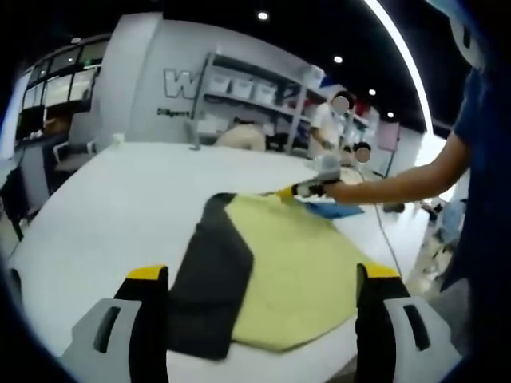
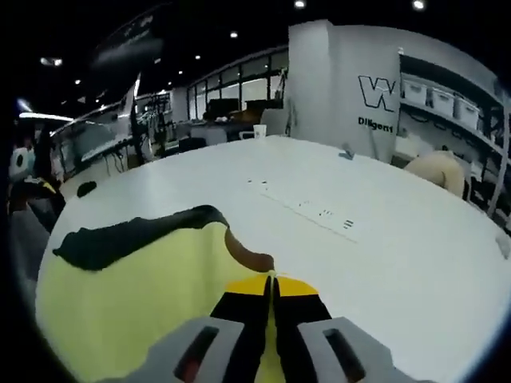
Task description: Fold the garment on the visible template until the final outline fits inside the template.
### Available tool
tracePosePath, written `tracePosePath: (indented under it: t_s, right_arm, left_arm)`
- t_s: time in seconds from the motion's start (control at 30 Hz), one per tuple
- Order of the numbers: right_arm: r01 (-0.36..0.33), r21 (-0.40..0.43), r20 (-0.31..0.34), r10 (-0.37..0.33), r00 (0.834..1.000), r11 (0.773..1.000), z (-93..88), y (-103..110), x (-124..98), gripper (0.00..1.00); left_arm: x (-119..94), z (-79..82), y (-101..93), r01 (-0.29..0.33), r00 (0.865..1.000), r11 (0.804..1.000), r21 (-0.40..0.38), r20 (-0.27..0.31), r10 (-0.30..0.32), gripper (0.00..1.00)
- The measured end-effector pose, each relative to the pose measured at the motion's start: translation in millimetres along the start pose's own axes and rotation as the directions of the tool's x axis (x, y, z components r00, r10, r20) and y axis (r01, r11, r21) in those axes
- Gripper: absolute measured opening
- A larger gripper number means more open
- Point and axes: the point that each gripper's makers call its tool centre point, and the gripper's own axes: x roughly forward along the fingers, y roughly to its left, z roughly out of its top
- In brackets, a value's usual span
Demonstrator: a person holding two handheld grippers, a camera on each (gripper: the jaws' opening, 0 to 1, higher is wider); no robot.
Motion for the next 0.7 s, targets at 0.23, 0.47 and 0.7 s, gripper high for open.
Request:
tracePosePath:
  t_s: [0.23, 0.47, 0.7]
  right_arm:
    - [0.015, -0.405, -0.001, -0.017, 1.0, 0.914, -5.4, 51, -29, 0.0]
    - [-0.032, -0.447, -0.026, 0.022, 0.999, 0.894, -24.1, 77, -37, 0.0]
    - [-0.031, -0.385, 0.005, 0.036, 0.999, 0.922, -18.4, 73, -48, 0.08]
  left_arm:
    - [1, -0.1, -1.4, 0.011, 1.0, 1.0, 0.005, -0.001, -0.011, 0.96]
    - [1, -1.6, -3.0, 0.015, 1.0, 1.0, 0.007, -0.005, -0.015, 0.95]
    - [0, -5.2, -5.2, 0.014, 1.0, 1.0, 0.001, -0.008, -0.014, 0.95]
